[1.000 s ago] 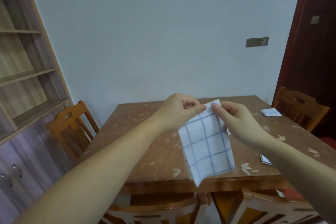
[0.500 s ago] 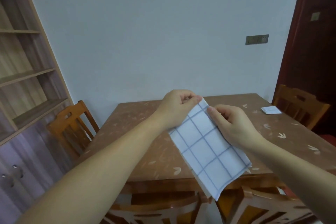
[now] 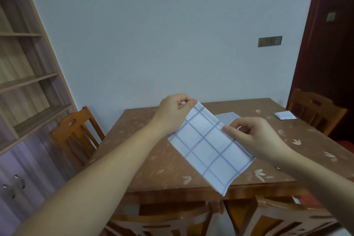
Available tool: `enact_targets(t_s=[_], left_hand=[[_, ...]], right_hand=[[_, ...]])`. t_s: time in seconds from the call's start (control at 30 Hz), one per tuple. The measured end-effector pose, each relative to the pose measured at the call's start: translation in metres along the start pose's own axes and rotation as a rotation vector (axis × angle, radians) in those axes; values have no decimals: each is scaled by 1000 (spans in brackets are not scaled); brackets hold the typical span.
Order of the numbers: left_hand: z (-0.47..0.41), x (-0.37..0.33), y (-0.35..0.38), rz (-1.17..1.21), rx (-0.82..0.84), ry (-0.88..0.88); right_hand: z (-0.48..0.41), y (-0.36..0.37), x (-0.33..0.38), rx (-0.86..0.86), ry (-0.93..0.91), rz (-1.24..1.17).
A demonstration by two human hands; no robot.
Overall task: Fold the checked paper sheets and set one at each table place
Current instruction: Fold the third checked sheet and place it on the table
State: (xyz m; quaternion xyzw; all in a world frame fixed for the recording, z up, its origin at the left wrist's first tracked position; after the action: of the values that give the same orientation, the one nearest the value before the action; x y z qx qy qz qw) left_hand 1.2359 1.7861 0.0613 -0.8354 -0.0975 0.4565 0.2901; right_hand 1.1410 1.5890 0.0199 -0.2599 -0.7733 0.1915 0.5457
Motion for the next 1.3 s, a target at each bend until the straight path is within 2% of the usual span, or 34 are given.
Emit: enact_targets(t_s=[0.17,0.37,0.47,0.6,0.67,0.73,0.8,0.87,0.97,1.1,1.3], left_hand=[[6,-13,5,5,65,80],[1,-6,-14,2,-17,64],[3,1,-13,39,-5,31],[6,-5,6,73,136,54],[4,-8,7,159,99,32],[1,-1,4,389,50,-109],[4,11,10,665,172,-291],[10,21,25,772,275,-353],[21,22,45,677,311,-340],[25,22,54,460,318,-328],[27,28,53,599,315,-389]], right_hand=[[2,3,12,259,95,-121],[8,7,8,469,168,-20],[9,6,5,508,173,-35],[1,13,12,476,112,-98],[-1,13,15,441,112,-161],[-3,6,16,361,119,-255],[-4,-1,14,265,137,-379],[-5,-5,9,171,161,-440],[-7,-4,1,39,195,-447],[-5,-4,-8,44,237,-440],[-1,-4,-19,184,261,-628]])
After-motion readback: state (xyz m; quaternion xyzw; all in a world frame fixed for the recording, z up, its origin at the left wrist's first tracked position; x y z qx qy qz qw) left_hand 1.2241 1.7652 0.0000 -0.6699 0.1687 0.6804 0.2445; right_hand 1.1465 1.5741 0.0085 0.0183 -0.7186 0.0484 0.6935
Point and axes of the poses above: each hand's wrist, its own z-axis away from the middle knuckle, its own y-axis out of the palm, x = y × z, the point moved 3 cm from there along -z, towards the middle knuckle, and after that the axes turned 4 degrees about x, right-handed, at the moved point
